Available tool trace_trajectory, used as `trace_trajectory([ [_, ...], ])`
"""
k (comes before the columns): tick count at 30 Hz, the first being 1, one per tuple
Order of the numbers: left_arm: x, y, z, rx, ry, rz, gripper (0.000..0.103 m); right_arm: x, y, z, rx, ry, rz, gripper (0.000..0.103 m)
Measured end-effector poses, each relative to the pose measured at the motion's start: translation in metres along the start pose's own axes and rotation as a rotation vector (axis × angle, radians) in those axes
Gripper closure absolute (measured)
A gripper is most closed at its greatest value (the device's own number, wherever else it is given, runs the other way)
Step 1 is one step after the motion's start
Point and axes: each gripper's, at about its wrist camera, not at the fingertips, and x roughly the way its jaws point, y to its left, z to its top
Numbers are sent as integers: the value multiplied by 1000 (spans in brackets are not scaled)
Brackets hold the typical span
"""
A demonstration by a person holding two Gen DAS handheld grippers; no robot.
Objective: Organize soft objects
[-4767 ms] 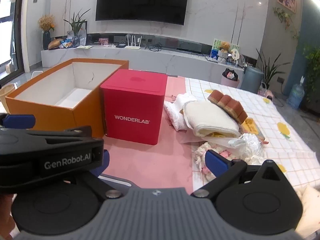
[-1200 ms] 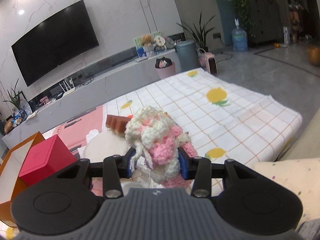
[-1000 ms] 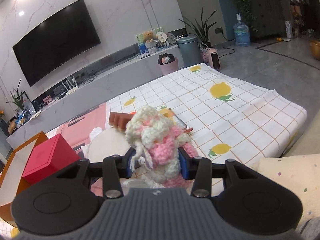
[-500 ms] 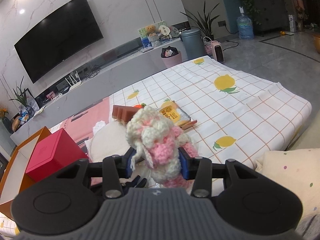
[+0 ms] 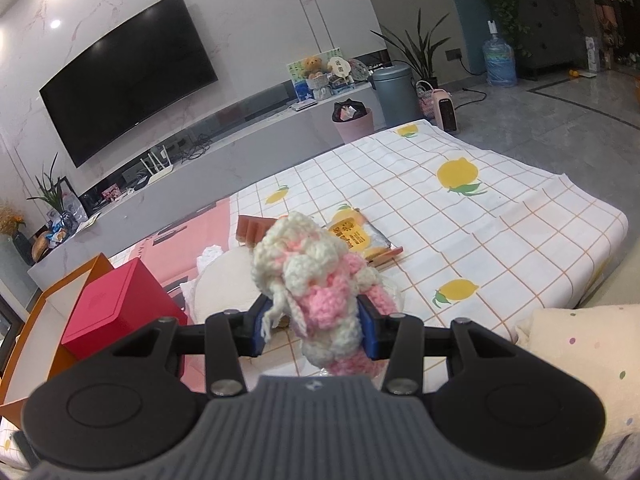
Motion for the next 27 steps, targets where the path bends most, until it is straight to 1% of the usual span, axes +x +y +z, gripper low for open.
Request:
trace_trajectory([
  [4, -20, 17, 4, -78, 9, 4, 102, -2, 3, 0, -11, -4, 7, 59],
  [7, -33, 28, 8, -89, -6, 32, 102, -3, 5, -1, -22, -11, 12, 59],
  [10, -50, 40, 13, -130, -16, 28, 102, -3, 7, -2, -34, -7, 18, 59],
  [13, -72, 55, 20, -167, -51, 36, 102, -3, 10, -3, -46, -10, 29, 59],
  [15, -85, 63, 26, -171, -76, 57, 102, -4, 13, -4, -57, -14, 32, 59],
  [17, -96, 69, 31, -164, -107, 100, 102, -5, 17, -4, -69, -18, 38, 60],
  [18, -100, 72, 34, -159, -120, 107, 102, -6, 18, -5, -68, -22, 43, 60],
  [22, -118, 85, 44, -172, -154, 107, 102, -13, 33, -7, -95, -36, 79, 61],
  [27, -140, 107, 51, -193, -209, 143, 102, -34, 56, -8, -136, -72, 116, 61],
])
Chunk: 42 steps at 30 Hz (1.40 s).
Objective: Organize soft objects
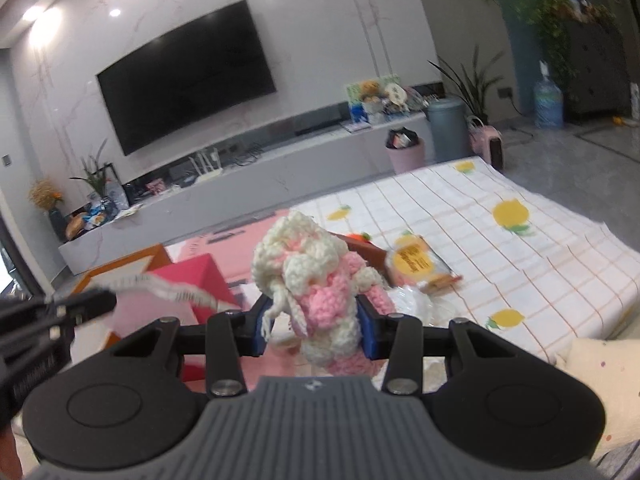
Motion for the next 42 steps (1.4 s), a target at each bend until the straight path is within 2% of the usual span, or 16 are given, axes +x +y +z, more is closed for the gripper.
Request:
trace_trajectory([
  [3, -10, 23, 10, -19, -23, 26, 102, -10, 18, 5, -7, -7, 31, 61],
  [9, -31, 80, 11, -104, -63, 120, 102, -35, 77, 15, -114, -61, 108, 61],
  [12, -22, 110, 0, -149, 6, 147, 102, -39, 109, 15, -154, -57, 159, 61],
  [18, 0, 158, -31, -246, 147, 179, 102, -38, 170, 6, -261, -45, 201, 62],
  [21, 4, 182, -49, -303, 200, 154, 102, -37, 198, -3, -335, -60, 194, 62],
  [24, 2, 207, -65, -389, 246, 136, 100, -35, 216, -10, -355, -32, 225, 62],
  [26, 5, 218, -69, -421, 267, 159, 92, -33, 224, -13, -372, -18, 235, 62],
  [27, 4, 225, -71, -428, 262, 181, 75, -31, 228, -14, -380, -13, 235, 62],
  [28, 2, 230, -73, -437, 248, 212, 42, -31, 230, -16, -386, -8, 235, 62],
  [30, -5, 236, -73, -461, 198, 297, 6, -30, 231, -18, -391, 2, 236, 62],
  [32, -15, 242, -72, -500, 132, 363, 6, -28, 231, -20, -399, 8, 231, 62],
  [34, -22, 249, -69, -514, 104, 376, 6, -26, 232, -20, -412, 15, 227, 62],
  [42, -28, 261, -61, -465, 179, 357, 6, 8, 256, -8, -400, 80, 281, 62],
])
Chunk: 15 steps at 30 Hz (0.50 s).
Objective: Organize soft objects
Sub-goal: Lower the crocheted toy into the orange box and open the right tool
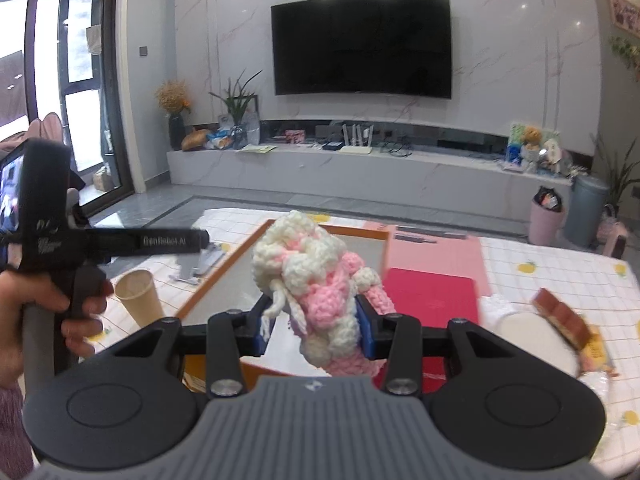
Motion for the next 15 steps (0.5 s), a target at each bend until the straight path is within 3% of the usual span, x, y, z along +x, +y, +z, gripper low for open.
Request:
trace_trajectory([
  [6, 11, 9, 1, 13, 57, 34, 6, 62, 20, 10, 27, 114, 28, 62],
  [10, 19, 14, -1, 48, 94, 114, 7, 106, 37, 5, 40, 189, 37, 62],
  [15, 25, 25, -1, 47, 116, 134, 8, 145, 57, -5, 117, 262, 94, 62],
])
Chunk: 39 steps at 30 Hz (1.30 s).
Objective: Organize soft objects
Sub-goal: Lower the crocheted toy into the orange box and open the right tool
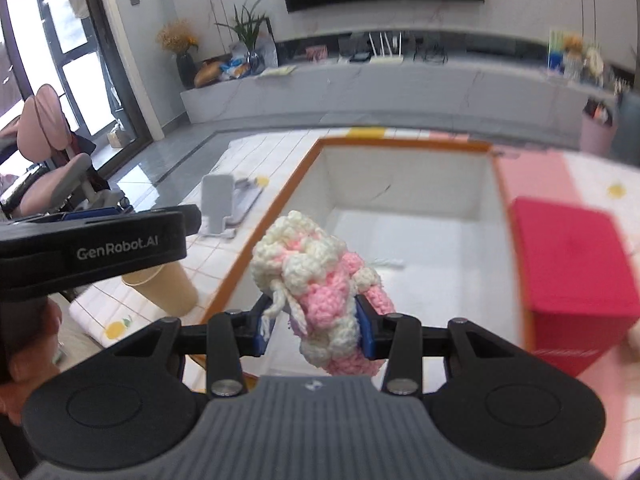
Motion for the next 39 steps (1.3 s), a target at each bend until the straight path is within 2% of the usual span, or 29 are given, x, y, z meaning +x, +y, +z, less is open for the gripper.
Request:
trace_trajectory([
  [9, 1, 7, 2, 7, 15, 9, 8, 40, 16, -2, 88, 36, -30, 59],
  [11, -2, 4, 2, 31, -2, 34, 8, 42, 17, -1, 81, 39, -28, 50],
  [13, -7, 1, 3, 58, -30, 52, 8, 40, 16, -1, 79, 37, -19, 31],
  [15, -11, -1, 4, 64, -41, 54, 8, 34, 16, -2, 85, 19, -5, 24],
  [20, -14, -2, 7, 63, -56, 51, 8, 21, 23, -1, 6, -2, -26, 22],
  [23, -21, 0, 10, 10, -80, 42, 8, 11, 28, -1, -37, -32, -49, 17],
  [25, -28, -1, 12, 4, -91, 35, 8, 6, 29, -2, -36, -40, -36, 16],
  [29, -52, -5, 16, -3, -166, 73, 9, -9, 24, 2, -22, -71, -18, 11],
  [33, -70, -12, 20, 2, -194, 81, 9, -29, 17, 5, -10, -92, -11, 10],
  [36, -81, -17, 22, -2, -202, 56, 9, -46, 8, 4, -32, -96, -41, 10],
  [39, -91, -30, 27, -2, -185, 20, 9, -68, -10, 2, -55, -104, -35, 10],
])
